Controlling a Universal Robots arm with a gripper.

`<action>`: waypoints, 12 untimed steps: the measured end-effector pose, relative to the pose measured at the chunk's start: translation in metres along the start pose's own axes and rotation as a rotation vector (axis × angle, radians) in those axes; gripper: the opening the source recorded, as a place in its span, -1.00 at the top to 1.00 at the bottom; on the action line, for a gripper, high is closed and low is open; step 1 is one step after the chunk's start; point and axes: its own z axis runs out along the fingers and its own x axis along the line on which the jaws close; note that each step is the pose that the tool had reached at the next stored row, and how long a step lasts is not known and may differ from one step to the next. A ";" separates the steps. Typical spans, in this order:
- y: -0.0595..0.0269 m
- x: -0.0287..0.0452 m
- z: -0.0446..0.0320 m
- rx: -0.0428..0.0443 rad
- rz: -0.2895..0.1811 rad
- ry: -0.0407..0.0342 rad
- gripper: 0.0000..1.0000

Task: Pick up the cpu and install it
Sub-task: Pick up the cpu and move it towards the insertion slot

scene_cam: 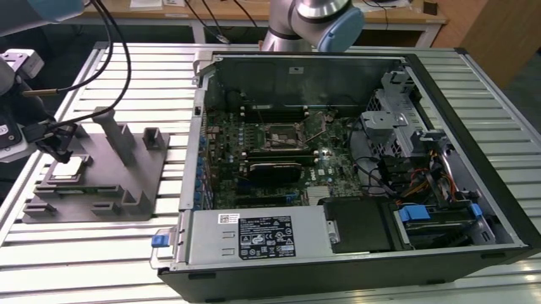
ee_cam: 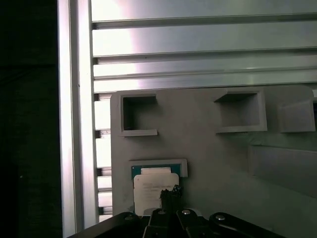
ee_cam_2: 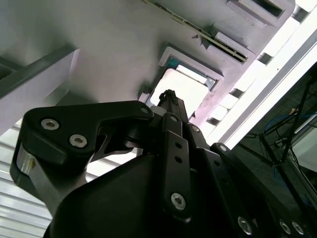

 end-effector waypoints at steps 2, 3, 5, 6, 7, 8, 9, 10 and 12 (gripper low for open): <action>-0.0003 0.0014 0.0016 0.0000 0.000 0.0001 0.79; -0.0004 0.0021 0.0026 0.0000 -0.001 0.0000 0.79; -0.0008 0.0028 0.0052 -0.0002 -0.002 -0.0001 0.79; -0.0009 0.0029 0.0064 -0.0002 -0.004 0.0002 0.79; -0.0011 0.0030 0.0078 -0.0001 -0.006 0.0005 0.79; -0.0012 0.0033 0.0093 -0.0001 -0.008 0.0007 0.79; -0.0014 0.0040 0.0109 -0.0001 -0.009 0.0009 0.79; -0.0015 0.0049 0.0123 -0.0001 -0.010 0.0011 0.79; -0.0018 0.0059 0.0144 -0.0002 -0.012 0.0008 0.79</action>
